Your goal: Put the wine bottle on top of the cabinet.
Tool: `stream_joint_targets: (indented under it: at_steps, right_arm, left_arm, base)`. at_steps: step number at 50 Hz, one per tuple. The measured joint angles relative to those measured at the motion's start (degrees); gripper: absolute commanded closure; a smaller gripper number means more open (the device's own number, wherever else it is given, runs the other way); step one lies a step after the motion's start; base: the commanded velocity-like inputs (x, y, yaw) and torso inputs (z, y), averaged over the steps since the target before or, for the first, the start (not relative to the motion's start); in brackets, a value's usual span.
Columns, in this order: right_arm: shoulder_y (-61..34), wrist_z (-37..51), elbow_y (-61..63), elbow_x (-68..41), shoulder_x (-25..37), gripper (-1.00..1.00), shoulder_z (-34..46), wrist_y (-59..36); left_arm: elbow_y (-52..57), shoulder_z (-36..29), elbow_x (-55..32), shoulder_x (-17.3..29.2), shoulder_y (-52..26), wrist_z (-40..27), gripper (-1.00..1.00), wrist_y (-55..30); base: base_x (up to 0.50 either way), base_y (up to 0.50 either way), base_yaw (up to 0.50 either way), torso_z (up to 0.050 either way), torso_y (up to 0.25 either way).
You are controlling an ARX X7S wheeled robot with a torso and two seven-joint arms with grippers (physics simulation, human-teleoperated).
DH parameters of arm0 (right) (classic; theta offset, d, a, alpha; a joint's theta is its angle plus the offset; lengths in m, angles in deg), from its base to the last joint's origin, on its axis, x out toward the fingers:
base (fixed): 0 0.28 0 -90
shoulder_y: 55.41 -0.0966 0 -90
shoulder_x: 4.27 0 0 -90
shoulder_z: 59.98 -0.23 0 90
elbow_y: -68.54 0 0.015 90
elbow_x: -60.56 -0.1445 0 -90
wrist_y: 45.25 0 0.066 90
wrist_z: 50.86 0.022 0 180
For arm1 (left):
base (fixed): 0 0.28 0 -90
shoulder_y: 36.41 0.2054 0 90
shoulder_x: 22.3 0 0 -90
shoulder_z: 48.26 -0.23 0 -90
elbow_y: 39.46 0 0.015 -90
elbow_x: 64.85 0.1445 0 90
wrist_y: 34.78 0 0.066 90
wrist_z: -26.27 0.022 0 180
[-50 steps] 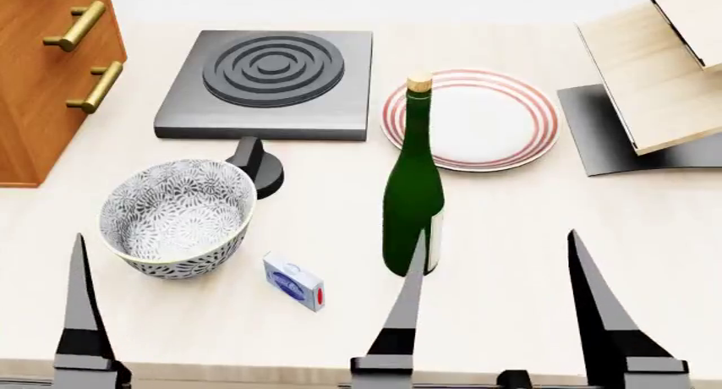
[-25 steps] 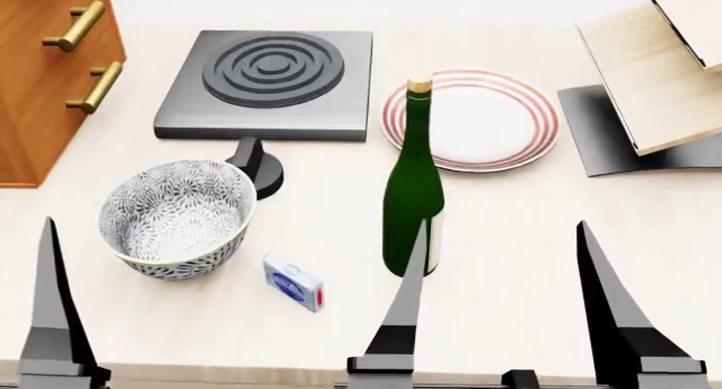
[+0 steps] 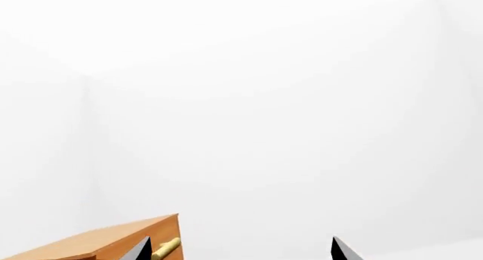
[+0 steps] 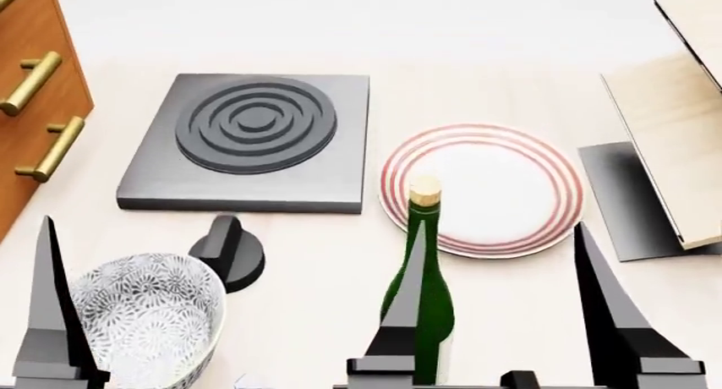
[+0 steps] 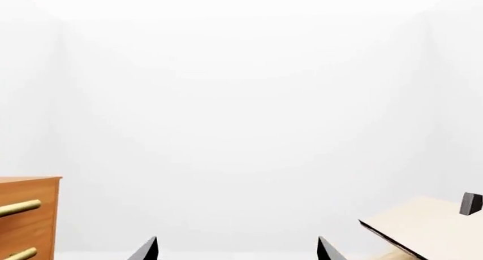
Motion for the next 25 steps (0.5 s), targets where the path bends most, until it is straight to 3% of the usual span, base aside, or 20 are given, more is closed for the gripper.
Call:
stream_joint_targets:
  at_steps: [9, 25]
  right_arm:
    - [-0.2, 0.7, -0.3, -0.4, 0.6, -1.00, 0.4, 0.2]
    - [-0.2, 1.9, -0.9, -0.4, 1.4, -1.00, 1.1, 1.3]
  left_arm:
    - [0.1, 0.5, 1.0, -1.4, 0.1, 1.8, -1.00, 0.4]
    - [0.2, 1.1, 1.8, -2.7, 0.0, 3.2, -1.00, 0.6]
  base:
    - [0.50, 0.00, 0.00, 0.000, 0.000]
    - [0.00, 0.00, 0.00, 0.000, 0.001]
